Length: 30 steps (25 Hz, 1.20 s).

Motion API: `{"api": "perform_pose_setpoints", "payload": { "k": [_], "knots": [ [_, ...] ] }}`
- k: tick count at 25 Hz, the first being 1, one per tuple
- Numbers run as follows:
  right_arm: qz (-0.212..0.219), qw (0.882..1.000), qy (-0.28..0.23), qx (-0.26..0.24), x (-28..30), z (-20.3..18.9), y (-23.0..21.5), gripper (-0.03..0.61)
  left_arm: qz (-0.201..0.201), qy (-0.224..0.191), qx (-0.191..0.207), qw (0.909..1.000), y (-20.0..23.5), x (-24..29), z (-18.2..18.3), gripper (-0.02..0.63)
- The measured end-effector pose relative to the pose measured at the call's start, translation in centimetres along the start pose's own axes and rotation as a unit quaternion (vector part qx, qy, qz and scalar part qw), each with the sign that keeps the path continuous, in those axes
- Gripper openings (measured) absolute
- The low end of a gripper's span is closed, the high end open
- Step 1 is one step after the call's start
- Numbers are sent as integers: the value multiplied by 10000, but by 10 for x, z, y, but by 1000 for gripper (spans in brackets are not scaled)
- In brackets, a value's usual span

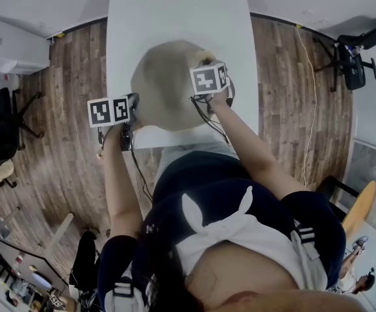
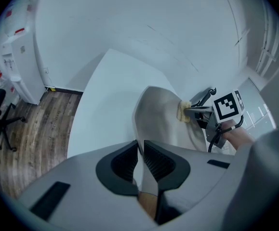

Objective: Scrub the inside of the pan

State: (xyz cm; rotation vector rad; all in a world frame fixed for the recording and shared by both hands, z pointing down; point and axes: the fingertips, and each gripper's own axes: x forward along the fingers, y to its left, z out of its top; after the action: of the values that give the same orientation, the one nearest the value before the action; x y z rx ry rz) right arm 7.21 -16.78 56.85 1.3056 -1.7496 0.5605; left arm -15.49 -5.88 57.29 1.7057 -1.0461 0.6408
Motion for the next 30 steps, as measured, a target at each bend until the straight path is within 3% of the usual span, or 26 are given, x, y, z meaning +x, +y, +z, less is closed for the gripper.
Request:
{"api": "perform_pose_setpoints", "payload": {
  "k": [4, 8, 11, 15, 22, 30],
  "knots": [
    [140, 9967, 411, -680, 3, -4, 3, 12, -9, -31, -25, 10000, -1, 0, 0, 46],
    [306, 9835, 950, -1507, 8, -10, 7, 11, 0, -66, -41, 10000, -2, 0, -1, 46],
    [412, 9666, 1385, -2117, 9, -16, 10, 11, 15, -88, -35, 10000, -1, -2, -2, 46],
    [749, 9320, 2186, -2791, 12, -35, 15, 11, 4, -98, -33, 9999, 0, -1, -4, 46],
    [1229, 8856, 3358, -2963, -3, -64, 18, 9, -13, -106, -59, 9999, 1, -6, 0, 46],
    [1668, 8453, 3998, -3127, -13, -93, 21, 9, -47, -115, -89, 9999, -1, -2, -1, 46]
  ]
}}
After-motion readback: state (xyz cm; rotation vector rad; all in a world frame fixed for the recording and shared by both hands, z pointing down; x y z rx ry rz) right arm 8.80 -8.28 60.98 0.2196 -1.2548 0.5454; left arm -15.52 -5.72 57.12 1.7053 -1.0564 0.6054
